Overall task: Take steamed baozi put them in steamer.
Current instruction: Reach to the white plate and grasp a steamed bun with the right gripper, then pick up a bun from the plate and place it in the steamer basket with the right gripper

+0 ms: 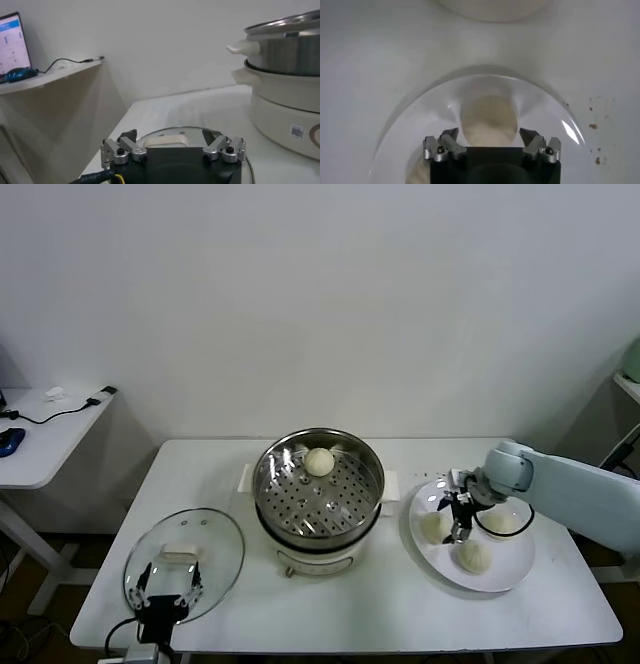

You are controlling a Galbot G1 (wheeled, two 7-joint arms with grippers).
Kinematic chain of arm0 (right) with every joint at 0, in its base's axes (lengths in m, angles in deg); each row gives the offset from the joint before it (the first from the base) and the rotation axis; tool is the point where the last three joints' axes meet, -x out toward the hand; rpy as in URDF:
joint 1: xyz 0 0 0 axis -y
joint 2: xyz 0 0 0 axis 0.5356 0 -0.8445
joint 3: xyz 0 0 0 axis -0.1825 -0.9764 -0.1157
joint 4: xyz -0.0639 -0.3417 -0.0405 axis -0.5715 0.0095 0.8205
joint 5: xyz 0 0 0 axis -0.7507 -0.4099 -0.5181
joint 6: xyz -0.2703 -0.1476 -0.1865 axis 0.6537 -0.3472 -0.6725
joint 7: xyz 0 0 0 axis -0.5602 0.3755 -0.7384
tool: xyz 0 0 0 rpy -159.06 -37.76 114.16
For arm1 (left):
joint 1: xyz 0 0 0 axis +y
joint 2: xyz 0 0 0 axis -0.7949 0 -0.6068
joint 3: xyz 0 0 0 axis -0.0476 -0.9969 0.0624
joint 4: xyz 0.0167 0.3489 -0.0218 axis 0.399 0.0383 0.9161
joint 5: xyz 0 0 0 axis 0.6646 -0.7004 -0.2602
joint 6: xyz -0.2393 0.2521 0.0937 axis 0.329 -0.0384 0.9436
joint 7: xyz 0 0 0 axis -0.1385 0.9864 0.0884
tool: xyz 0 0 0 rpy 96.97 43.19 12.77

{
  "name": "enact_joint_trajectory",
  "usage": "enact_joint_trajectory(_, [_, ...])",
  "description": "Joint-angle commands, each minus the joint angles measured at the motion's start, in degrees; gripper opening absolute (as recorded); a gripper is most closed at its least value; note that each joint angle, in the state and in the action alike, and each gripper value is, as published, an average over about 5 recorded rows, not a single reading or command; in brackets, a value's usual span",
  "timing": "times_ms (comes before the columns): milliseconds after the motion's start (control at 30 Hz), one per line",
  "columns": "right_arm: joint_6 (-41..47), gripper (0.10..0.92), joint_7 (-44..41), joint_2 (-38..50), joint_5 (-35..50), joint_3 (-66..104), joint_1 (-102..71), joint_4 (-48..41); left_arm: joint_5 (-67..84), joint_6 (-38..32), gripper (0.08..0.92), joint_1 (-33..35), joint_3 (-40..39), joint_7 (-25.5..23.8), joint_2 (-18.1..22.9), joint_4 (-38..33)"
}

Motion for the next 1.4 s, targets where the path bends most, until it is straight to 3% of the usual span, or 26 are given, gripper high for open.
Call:
enact_joint_trajectory(33, [-0.33,0.684,-1.11,-0.66,-0.07,1.52,-1.03,-0.82,-0.04,0.08,0.823,0.02,-0.07,0.01,0.05,-0.11])
enact_joint_trajectory(433, [-4.93,0.629,-7.25,1.17,-0.40,-1.58,9.03,0.56,-0.37,0.00,0.823,0.59,-0.42,0.00,0.07,-0.78])
enact_joint_trajectory(733, [-7.16,0.628,-12.10,-1.84,16.77,-17.70,39.47,3.46,0.26,-0.06,0.823,1.13,-0.55,-0.05,-1.29,-1.48])
enact_joint_trajectory(933, [-3.47,0.628,-10.67,-7.50,29.25,-19.25,49.26,9.03,0.31,0.39,0.823,1.14,-0.82,-0.18,-1.66,-2.12])
enact_joint_trajectory(1133, [2.89,0.628,-2.88,-16.65,38.03,-18.84,49.68,17.72,0.32,0.70,0.823,0.95,-1.17,-0.37,-1.68,-2.89])
enact_joint_trajectory(1400, [6.26,0.628,2.31,-30.24,39.95,-18.86,41.53,13.80,0.36,0.78,0.823,0.98,-1.22,-0.41,-1.34,-3.54])
